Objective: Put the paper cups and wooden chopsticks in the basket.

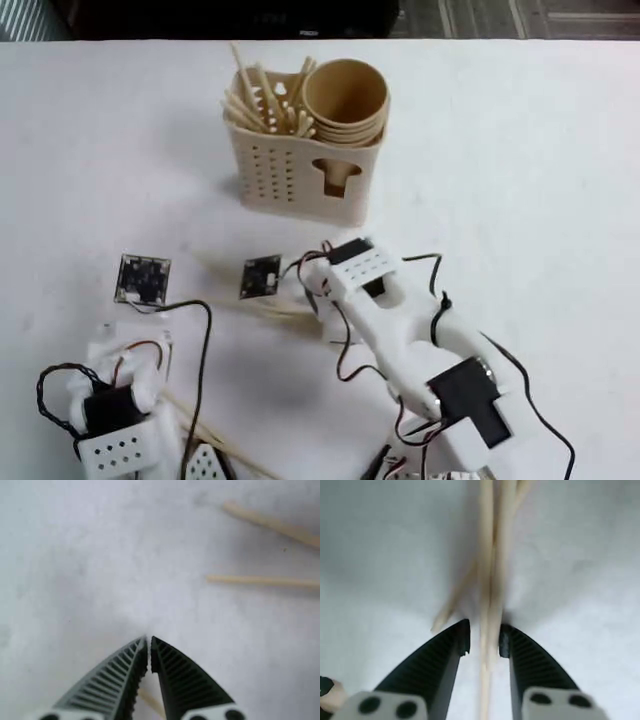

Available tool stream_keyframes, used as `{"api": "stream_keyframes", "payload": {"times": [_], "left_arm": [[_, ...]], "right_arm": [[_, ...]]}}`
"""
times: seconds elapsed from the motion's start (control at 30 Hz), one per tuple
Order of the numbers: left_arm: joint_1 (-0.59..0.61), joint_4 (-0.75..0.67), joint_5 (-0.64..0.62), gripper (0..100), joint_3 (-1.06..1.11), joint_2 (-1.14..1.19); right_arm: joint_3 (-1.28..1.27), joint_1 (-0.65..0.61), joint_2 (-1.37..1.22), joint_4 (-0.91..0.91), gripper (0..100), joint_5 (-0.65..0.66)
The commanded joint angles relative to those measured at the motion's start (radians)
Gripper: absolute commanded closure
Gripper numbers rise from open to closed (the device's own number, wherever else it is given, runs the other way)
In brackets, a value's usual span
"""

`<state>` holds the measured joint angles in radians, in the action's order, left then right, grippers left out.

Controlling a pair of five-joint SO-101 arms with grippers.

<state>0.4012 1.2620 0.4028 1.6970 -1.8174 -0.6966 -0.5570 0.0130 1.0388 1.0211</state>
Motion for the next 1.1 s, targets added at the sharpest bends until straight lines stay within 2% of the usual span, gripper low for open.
{"api": "stream_keyframes", "payload": {"times": [0.0,0.23,0.37,0.57,0.73,1.07], "left_arm": [[0.002,0.008,-0.011,96,-0.005,-0.007],[0.002,0.008,-0.011,96,-0.005,-0.007],[0.002,0.008,-0.011,96,-0.005,-0.007],[0.002,0.008,-0.011,96,-0.005,-0.007],[0.002,0.008,-0.011,96,-0.005,-0.007],[0.002,0.008,-0.011,96,-0.005,-0.007]], "right_arm": [[0.074,-0.051,-0.001,-0.01,83.7,-0.009],[0.075,-0.142,-0.01,-0.021,84.7,-0.011],[0.074,-0.151,-0.012,-0.061,98.5,-0.011],[0.075,-0.147,0.028,-0.039,97.9,-0.011],[0.075,-0.137,0.176,0.031,97.9,-0.025],[0.075,-0.016,0.616,0.094,98.0,-0.184]]}}
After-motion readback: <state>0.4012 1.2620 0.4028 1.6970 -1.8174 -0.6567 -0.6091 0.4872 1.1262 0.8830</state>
